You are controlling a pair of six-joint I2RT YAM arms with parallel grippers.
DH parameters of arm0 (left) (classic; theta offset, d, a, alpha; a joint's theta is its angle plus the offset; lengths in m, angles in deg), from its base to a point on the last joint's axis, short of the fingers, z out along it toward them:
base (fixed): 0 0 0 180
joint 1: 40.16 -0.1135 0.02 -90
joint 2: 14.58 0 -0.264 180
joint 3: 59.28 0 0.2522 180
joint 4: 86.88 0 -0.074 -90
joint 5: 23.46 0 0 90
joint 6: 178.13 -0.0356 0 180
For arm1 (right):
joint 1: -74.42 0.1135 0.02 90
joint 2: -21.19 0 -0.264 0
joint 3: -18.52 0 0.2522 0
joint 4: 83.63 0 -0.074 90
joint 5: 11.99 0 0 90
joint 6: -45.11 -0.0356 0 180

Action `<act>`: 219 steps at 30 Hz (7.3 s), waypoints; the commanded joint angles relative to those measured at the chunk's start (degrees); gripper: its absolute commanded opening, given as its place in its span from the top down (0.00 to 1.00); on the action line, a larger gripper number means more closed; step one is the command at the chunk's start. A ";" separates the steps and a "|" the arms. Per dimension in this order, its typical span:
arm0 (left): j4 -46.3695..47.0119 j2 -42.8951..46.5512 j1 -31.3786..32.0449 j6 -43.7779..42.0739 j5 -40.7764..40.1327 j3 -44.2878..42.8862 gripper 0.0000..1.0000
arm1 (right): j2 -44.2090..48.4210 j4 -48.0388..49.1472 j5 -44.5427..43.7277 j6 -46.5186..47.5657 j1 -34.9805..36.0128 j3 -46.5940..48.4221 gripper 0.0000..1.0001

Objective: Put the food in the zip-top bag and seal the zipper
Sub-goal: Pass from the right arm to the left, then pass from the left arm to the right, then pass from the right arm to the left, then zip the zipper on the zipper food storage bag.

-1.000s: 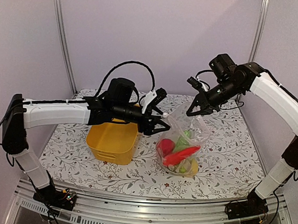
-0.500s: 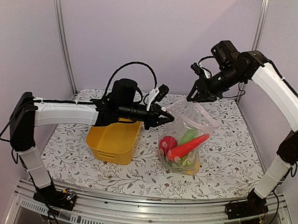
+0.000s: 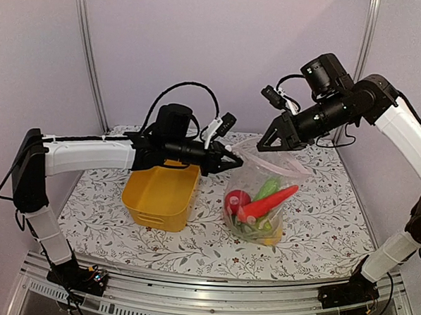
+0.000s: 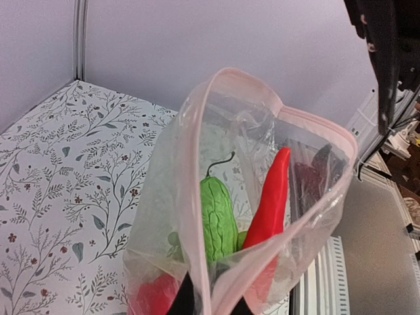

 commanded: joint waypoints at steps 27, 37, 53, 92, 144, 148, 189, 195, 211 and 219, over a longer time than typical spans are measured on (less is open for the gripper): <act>-11.69 5.41 -2.24 -0.56 8.63 -5.03 0.97 | -7.07 0.78 -11.32 6.79 4.48 6.54 0.70; -13.35 5.51 -2.43 -1.05 9.33 -5.47 0.94 | -6.82 5.11 -5.67 8.25 4.99 -1.36 0.69; -16.92 6.79 -2.93 -2.00 9.26 -6.16 0.81 | -12.23 5.96 -6.96 9.26 6.50 3.15 0.77; 3.47 11.01 -5.06 -0.43 10.09 8.60 0.66 | -5.18 12.47 -1.10 9.10 6.50 -2.44 1.00; -3.00 18.40 -7.70 -2.91 10.75 10.40 1.00 | -12.08 17.68 -0.67 23.24 9.62 2.66 0.62; -3.73 18.73 -7.92 -3.42 10.63 10.47 1.00 | -13.34 18.17 -0.87 23.29 9.88 3.59 0.64; -5.43 21.00 -8.94 -6.99 9.88 12.07 1.00 | -16.88 16.34 -9.60 25.47 13.18 8.15 0.74; -8.24 21.74 -8.88 -7.52 8.95 13.05 1.00 | -16.33 15.95 -8.56 25.49 13.18 8.24 0.91; -3.83 19.15 -8.91 -6.52 11.14 11.29 0.80 | -15.25 15.15 -6.90 23.99 13.18 8.48 0.96; -3.22 20.82 -9.09 -6.08 10.68 12.42 1.00 | -14.31 14.67 -12.31 23.75 12.86 6.22 0.96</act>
